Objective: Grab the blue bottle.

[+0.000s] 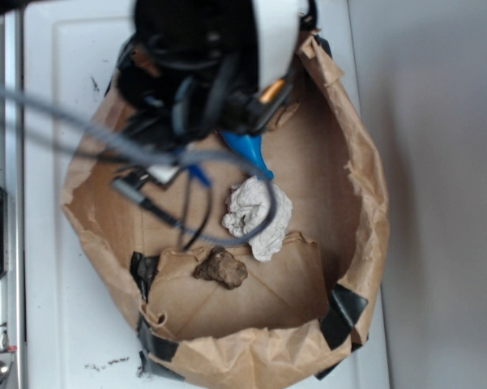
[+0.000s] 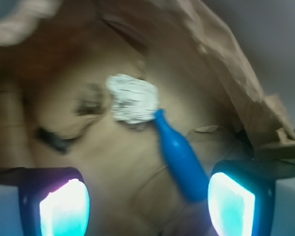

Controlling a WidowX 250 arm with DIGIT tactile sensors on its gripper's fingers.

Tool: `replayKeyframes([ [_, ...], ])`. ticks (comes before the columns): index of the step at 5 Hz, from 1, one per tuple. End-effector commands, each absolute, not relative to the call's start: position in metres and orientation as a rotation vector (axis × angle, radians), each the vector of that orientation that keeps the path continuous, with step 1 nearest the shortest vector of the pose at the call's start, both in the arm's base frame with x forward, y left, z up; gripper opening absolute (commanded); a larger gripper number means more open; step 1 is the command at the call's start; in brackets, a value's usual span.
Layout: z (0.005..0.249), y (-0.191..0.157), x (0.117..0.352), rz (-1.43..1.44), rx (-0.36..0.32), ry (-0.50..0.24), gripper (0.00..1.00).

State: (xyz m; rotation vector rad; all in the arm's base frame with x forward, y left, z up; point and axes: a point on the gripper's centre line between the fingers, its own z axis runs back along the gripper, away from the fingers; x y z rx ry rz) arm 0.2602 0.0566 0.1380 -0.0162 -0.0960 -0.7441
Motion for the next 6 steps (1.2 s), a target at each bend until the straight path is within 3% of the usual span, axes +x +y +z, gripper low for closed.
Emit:
replayKeyframes([
  [1, 0.148, 0.054, 0.262, -0.73, 0.015, -0.136, 1.0],
  [2, 0.148, 0.054, 0.262, -0.73, 0.015, -0.136, 1.0],
  [4, 0.109, 0.064, 0.295, -0.693, 0.167, -0.08, 1.0],
  [6, 0.063, 0.09, 0.332, -0.676, 0.144, 0.012, 1.0],
])
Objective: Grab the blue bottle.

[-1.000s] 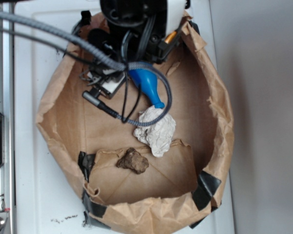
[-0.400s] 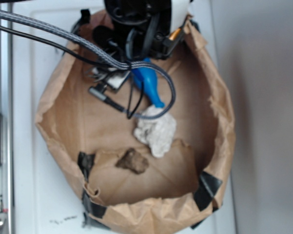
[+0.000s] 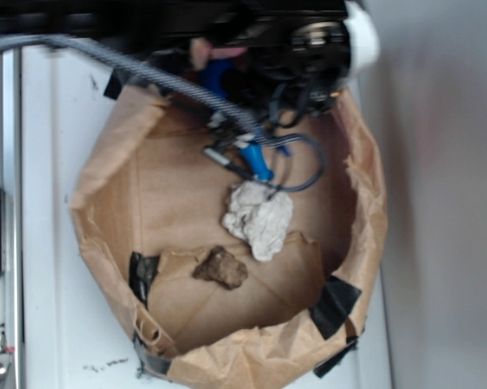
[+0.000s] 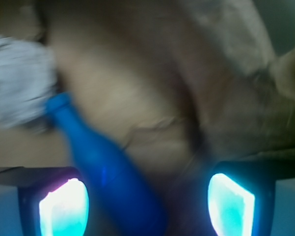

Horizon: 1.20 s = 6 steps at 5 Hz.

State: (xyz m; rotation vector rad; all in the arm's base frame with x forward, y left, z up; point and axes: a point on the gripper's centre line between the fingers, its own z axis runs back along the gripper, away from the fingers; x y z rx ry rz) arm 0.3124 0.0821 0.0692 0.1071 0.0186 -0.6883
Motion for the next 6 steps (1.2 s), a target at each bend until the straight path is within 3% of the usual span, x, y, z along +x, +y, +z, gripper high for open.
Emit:
replayKeyframes([
  [1, 0.039, 0.08, 0.333, -0.737, 0.102, 0.017, 1.0],
  [3, 0.044, 0.066, 0.334, -0.86, 0.109, 0.002, 1.0],
  [6, 0.072, 0.087, 0.331, -0.871, 0.013, -0.069, 1.0],
])
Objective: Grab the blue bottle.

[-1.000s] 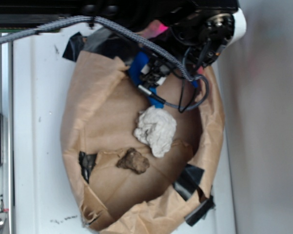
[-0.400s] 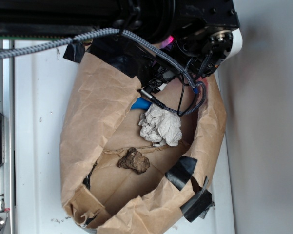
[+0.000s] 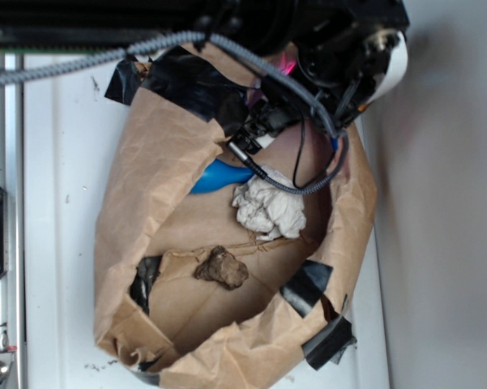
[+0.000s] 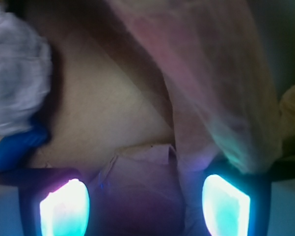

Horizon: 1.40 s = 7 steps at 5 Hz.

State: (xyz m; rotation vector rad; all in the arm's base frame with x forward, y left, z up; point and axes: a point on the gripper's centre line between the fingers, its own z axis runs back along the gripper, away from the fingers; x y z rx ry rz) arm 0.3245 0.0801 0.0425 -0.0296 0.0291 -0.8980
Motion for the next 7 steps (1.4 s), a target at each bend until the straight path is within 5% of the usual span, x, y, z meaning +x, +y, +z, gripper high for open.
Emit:
replayKeyframes([
  [1, 0.083, 0.086, 0.324, -0.889, 0.001, -0.085, 1.0],
  [3, 0.157, 0.034, 0.249, -0.917, -0.055, -0.062, 1.0],
  [4, 0.16, 0.028, 0.236, -0.927, -0.06, -0.068, 1.0],
  [5, 0.147, 0.022, 0.236, -0.882, -0.039, -0.056, 1.0],
  [7, 0.1, 0.034, 0.282, -0.66, 0.015, -0.014, 1.0],
])
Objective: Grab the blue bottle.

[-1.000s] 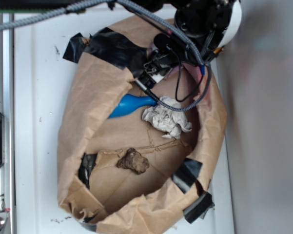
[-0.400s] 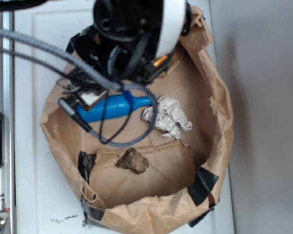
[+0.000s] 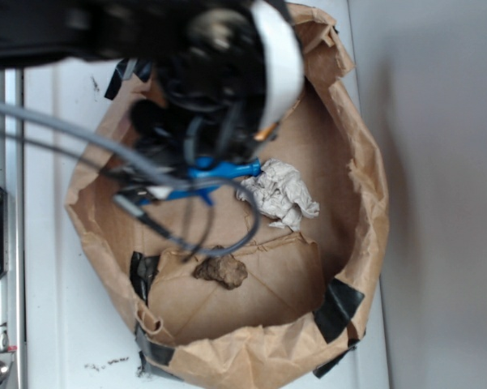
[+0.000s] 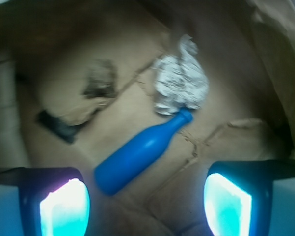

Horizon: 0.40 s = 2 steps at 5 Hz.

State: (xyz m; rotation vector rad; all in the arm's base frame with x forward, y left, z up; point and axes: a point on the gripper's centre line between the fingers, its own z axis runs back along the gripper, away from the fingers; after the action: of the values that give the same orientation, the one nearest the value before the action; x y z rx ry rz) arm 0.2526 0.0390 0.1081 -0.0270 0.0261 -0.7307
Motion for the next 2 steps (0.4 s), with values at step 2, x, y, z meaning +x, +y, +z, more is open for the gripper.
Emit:
replayKeyframes([
  [2, 0.062, 0.056, 0.28, -0.62, 0.044, 0.059, 1.0],
])
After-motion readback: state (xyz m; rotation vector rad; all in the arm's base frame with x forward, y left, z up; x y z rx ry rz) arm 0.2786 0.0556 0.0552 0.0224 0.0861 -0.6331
